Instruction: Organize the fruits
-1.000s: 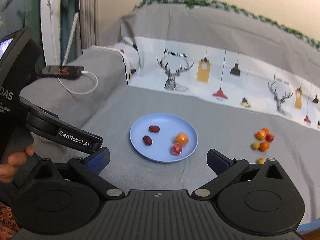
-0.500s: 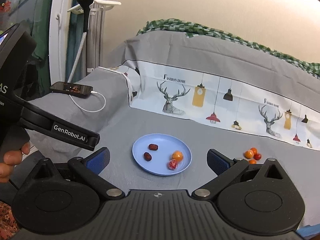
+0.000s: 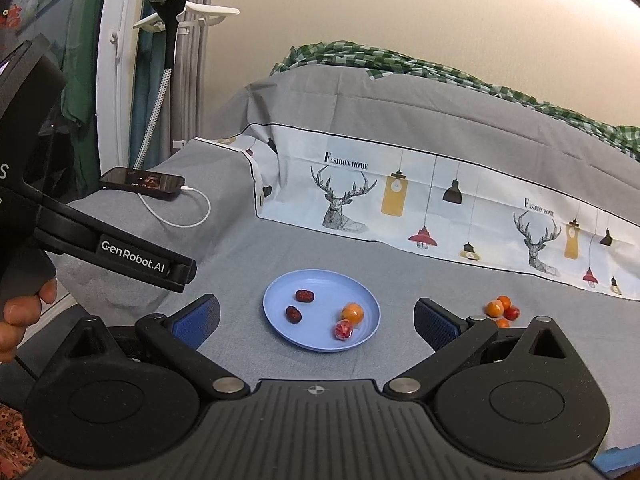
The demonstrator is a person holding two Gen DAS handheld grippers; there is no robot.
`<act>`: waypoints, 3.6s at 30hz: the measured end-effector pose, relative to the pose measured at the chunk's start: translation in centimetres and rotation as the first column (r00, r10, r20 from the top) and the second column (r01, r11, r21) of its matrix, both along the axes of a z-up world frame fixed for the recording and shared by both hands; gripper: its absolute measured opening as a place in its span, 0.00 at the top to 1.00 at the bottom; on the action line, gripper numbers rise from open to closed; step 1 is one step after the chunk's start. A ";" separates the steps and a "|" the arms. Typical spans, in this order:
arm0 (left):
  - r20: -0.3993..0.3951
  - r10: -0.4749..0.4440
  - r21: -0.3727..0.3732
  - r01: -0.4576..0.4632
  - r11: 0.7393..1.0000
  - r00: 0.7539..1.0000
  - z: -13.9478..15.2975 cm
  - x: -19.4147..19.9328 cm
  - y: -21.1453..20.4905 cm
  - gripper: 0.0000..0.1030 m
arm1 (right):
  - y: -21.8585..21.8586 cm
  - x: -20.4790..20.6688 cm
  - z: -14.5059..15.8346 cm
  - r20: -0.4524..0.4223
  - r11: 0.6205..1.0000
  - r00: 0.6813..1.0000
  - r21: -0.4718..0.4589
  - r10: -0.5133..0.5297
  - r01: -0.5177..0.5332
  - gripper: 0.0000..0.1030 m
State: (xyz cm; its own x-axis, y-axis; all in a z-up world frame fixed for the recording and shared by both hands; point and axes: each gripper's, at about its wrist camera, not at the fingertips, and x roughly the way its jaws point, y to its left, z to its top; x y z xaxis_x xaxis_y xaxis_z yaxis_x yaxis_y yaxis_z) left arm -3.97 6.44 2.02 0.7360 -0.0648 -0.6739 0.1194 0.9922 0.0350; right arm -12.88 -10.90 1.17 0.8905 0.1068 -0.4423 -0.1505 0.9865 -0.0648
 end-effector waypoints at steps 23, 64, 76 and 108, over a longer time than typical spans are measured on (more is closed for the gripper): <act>-0.028 -0.003 0.030 0.004 1.000 1.000 -1.2 1.2 -0.3 0.00 | -0.4 1.5 -1.2 -0.053 0.999 0.998 0.035 -0.013 0.015 0.01; -0.093 -0.288 0.091 0.296 0.951 0.953 -3.7 17.3 -24.3 0.00 | -24.7 9.1 -8.6 -0.193 0.828 0.839 0.159 -0.508 0.538 0.01; -0.135 -0.427 0.086 0.440 0.894 0.894 -8.4 25.7 -34.2 0.00 | -33.2 16.0 -12.9 -0.170 0.804 0.812 0.127 -0.559 0.580 0.01; -0.334 -0.592 -0.089 0.600 0.795 0.734 -17.9 36.8 -42.2 0.65 | -39.3 33.5 -23.0 -0.229 0.932 0.914 0.064 -0.335 0.358 0.68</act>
